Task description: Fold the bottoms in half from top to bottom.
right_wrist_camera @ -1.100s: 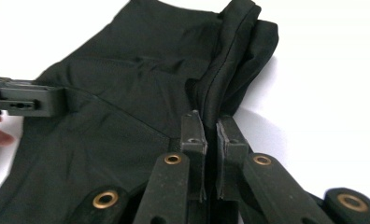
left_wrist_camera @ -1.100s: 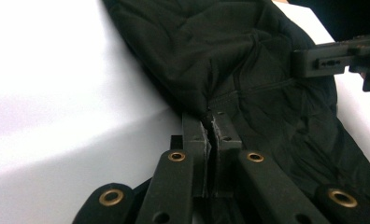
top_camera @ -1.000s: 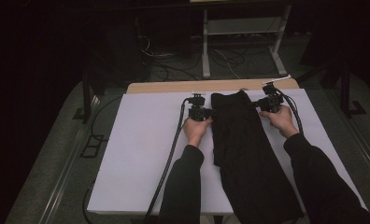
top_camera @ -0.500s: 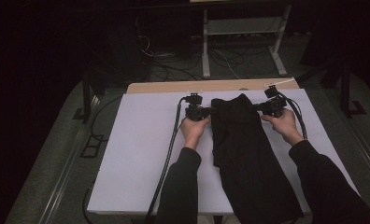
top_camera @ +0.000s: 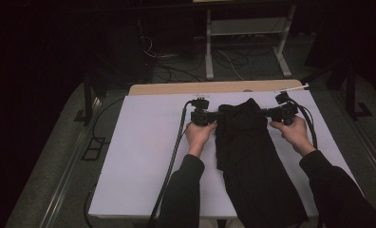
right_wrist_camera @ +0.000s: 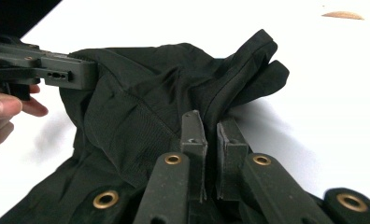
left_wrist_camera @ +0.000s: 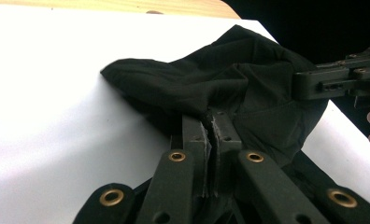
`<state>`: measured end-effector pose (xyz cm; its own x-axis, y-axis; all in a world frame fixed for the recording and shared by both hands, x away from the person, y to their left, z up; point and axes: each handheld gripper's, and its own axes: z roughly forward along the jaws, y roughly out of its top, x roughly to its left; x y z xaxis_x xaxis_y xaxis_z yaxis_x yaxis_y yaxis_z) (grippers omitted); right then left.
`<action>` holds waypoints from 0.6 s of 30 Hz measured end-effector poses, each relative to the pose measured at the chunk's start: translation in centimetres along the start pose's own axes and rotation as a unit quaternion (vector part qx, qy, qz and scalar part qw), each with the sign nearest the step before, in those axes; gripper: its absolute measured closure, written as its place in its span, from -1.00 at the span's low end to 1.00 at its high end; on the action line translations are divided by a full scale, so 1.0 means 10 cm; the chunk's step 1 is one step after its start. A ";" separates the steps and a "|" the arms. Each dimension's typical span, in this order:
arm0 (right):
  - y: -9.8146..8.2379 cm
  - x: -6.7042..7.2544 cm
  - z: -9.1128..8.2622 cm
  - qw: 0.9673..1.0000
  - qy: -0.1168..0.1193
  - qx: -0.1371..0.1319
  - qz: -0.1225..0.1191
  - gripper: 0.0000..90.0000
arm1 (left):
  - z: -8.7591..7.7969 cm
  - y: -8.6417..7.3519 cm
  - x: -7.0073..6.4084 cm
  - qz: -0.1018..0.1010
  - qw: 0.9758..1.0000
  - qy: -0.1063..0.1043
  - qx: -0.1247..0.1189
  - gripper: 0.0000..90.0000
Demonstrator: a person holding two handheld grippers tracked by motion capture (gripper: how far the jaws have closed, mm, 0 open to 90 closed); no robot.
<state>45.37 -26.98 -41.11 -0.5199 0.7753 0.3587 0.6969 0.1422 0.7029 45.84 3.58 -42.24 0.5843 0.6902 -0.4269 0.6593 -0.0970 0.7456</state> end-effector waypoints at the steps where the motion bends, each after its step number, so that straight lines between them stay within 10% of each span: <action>1: -0.01 0.00 -0.02 1.000 0.001 -0.003 0.001 0.84 | -0.02 0.00 -0.01 0.003 1.000 -0.001 -0.001 0.91; 18: -0.08 0.08 -0.23 0.999 0.021 -0.024 0.003 0.84 | -0.26 0.00 -0.17 0.038 0.999 -0.018 -0.007 0.90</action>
<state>43.23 -27.90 -39.96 -0.5360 0.7498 0.3879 0.6761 0.1060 0.7292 43.65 4.26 -40.23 0.6491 0.6555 -0.3860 0.6059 -0.1387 0.7833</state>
